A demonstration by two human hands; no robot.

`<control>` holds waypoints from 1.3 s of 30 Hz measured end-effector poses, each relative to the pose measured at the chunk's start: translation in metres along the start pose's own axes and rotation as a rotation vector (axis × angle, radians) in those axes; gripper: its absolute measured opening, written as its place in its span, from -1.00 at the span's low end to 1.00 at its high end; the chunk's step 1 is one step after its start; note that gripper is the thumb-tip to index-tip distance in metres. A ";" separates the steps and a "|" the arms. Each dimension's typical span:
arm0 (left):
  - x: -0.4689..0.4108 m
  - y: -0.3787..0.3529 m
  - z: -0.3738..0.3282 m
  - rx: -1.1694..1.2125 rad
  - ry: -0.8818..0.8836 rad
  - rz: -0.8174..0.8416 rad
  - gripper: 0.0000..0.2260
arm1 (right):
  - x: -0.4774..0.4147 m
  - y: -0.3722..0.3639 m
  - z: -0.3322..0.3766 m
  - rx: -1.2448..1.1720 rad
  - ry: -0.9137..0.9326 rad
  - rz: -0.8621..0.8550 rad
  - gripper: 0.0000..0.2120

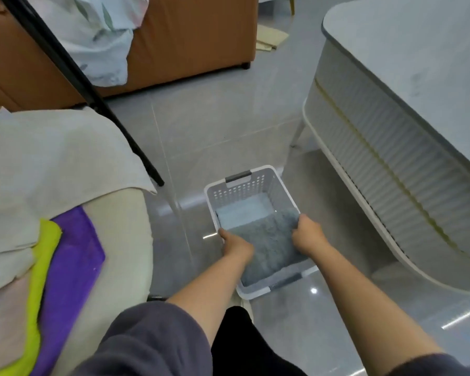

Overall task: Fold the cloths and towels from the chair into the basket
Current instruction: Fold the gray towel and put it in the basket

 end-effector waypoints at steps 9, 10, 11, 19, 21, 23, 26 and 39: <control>-0.037 -0.038 0.032 -0.054 0.103 -0.089 -0.33 | -0.038 -0.060 -0.021 0.261 0.007 -0.027 -0.56; -0.037 -0.039 0.032 -0.058 0.116 -0.097 -0.35 | -0.042 -0.061 -0.022 0.287 0.008 -0.045 -0.59; -0.038 -0.040 0.031 -0.086 0.113 -0.102 -0.36 | -0.047 -0.063 -0.024 0.327 0.011 -0.065 -0.62; -0.045 -0.058 0.012 -1.094 -0.460 -0.086 -0.65 | -0.060 -0.084 -0.007 0.547 0.267 -0.135 -0.58; -0.042 -0.069 0.016 -1.363 -0.588 0.020 -0.57 | -0.060 -0.094 -0.004 0.578 0.328 -0.022 -0.63; -0.052 -0.071 0.028 -1.590 -0.519 0.118 -0.51 | -0.066 -0.105 -0.015 0.610 0.344 0.103 -0.61; -0.061 -0.073 0.040 -1.779 -0.547 0.213 -0.57 | -0.074 -0.117 -0.025 0.577 0.323 0.213 -0.56; -0.005 -0.045 -0.010 -1.969 -0.581 0.174 -0.57 | -0.041 -0.077 -0.003 0.309 0.239 0.198 -0.60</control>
Point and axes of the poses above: each hand's wrist, its own x-axis away from the middle knuckle, its own y-axis out of the back of the hand, z = x × y, the point moved 6 cm from there along -x, towards the middle knuckle, and after that the axes turned 1 degree about y, right-handed, at the moved point
